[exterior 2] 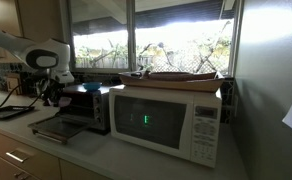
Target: Remove the blue bowl from the microwave, put it on the left microwave and then put the purple bowl in the left microwave
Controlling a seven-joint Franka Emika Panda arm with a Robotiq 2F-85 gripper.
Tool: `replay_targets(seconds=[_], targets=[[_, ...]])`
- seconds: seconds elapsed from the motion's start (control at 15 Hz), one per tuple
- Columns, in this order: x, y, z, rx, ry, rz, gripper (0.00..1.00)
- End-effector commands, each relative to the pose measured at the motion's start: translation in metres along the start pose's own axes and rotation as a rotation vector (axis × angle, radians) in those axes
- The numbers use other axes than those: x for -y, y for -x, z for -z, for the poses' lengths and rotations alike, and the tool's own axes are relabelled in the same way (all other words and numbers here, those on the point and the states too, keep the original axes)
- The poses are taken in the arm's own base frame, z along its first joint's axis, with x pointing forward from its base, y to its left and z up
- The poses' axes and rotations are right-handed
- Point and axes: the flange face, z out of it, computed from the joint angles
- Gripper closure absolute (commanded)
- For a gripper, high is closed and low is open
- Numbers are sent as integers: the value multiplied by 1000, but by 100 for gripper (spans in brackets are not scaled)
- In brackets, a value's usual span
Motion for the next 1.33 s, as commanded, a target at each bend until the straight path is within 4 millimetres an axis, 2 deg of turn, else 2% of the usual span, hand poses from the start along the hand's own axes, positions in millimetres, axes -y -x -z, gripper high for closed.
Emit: replay_targets(seconds=[0.0,0.2,0.47,1.27], targets=[[-19,-6,-22,-68,-97,-161,99],[-20,-13,-32,-111,-174,-274,99],[-12,-15,-36,-150,-265,-359,99],[15,-3,-64,-243,-419,-314,99]])
